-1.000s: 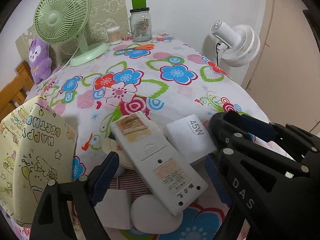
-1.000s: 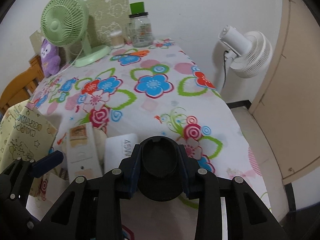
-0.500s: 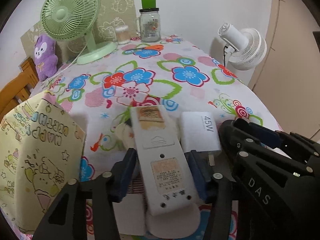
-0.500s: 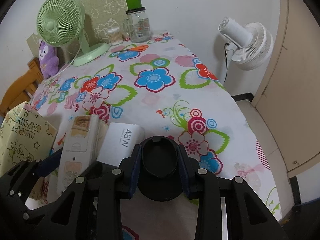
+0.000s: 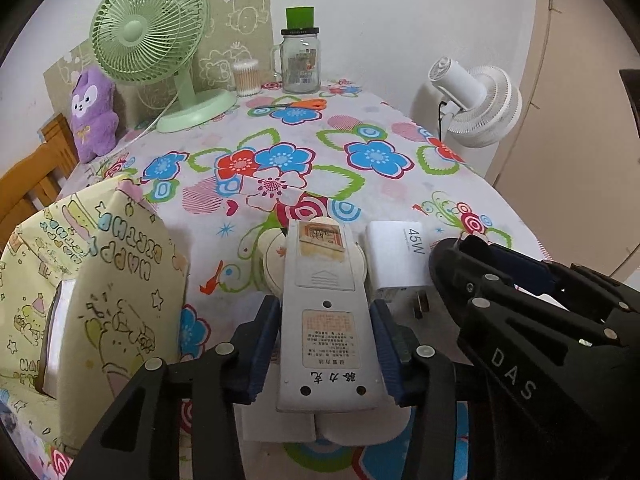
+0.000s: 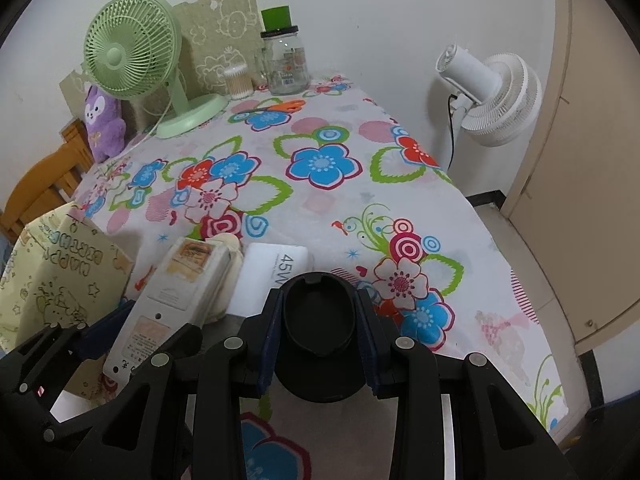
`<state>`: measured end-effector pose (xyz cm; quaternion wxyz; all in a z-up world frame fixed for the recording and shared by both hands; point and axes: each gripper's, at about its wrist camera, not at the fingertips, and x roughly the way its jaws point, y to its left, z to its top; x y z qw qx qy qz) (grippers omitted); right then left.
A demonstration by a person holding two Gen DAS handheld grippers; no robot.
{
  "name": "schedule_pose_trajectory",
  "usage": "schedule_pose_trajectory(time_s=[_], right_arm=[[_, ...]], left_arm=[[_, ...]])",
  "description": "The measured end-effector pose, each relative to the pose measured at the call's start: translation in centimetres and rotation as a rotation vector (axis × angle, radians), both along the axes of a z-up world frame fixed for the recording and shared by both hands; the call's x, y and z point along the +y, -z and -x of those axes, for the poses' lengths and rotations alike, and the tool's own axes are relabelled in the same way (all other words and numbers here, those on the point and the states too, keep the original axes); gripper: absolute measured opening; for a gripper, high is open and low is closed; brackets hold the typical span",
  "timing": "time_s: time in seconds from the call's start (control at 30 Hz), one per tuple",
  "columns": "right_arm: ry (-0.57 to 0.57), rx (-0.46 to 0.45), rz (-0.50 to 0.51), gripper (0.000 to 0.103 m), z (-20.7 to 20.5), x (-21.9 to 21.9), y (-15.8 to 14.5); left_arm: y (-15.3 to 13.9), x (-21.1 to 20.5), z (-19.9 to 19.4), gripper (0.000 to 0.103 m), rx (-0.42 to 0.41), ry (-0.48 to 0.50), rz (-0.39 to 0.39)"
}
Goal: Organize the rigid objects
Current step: 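Carry the white device with the left tool while the right tool carries the black puck to the box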
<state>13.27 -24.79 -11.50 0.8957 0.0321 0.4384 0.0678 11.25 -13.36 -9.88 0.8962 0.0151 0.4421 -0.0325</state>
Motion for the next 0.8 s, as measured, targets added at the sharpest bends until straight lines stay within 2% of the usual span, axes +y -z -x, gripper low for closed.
schedule_pose_trajectory(time_s=[0.8], right_arm=[[0.041,-0.093,-0.015,0.038,3.6,1.0,-4.7]], left_arm=[[-4.1,1.4,2.8,0.047,-0.086,0.037,0.032]])
